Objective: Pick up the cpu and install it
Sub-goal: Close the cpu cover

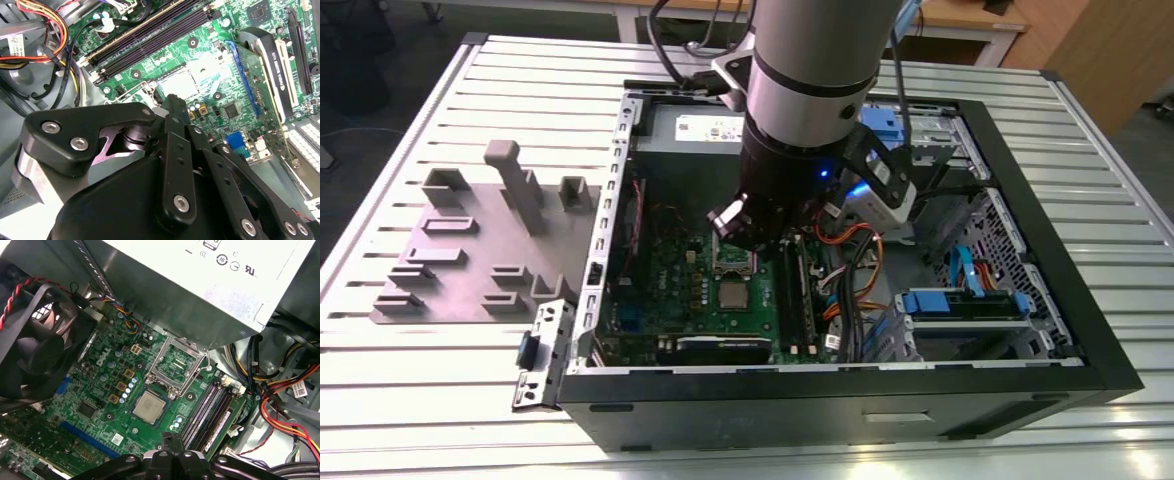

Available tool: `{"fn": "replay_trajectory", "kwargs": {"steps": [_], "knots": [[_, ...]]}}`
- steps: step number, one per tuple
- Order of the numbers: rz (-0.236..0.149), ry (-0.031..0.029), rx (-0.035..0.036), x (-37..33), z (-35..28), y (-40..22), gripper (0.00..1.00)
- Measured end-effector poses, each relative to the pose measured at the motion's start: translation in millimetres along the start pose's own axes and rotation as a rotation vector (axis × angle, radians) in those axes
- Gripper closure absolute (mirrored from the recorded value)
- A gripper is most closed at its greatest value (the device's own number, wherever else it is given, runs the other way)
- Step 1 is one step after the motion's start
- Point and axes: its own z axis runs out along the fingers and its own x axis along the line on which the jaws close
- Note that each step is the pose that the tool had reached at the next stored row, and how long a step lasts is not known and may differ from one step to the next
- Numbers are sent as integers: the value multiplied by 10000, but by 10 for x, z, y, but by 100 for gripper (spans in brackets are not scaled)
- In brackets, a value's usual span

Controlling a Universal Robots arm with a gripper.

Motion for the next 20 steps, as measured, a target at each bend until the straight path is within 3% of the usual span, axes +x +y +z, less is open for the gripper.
{"fn": "replay_trajectory", "kwargs": {"steps": [8,20], "knots": [[-601,24,-1,0,0,-1,89],[-771,30,-1,1,0,-1,89]]}}
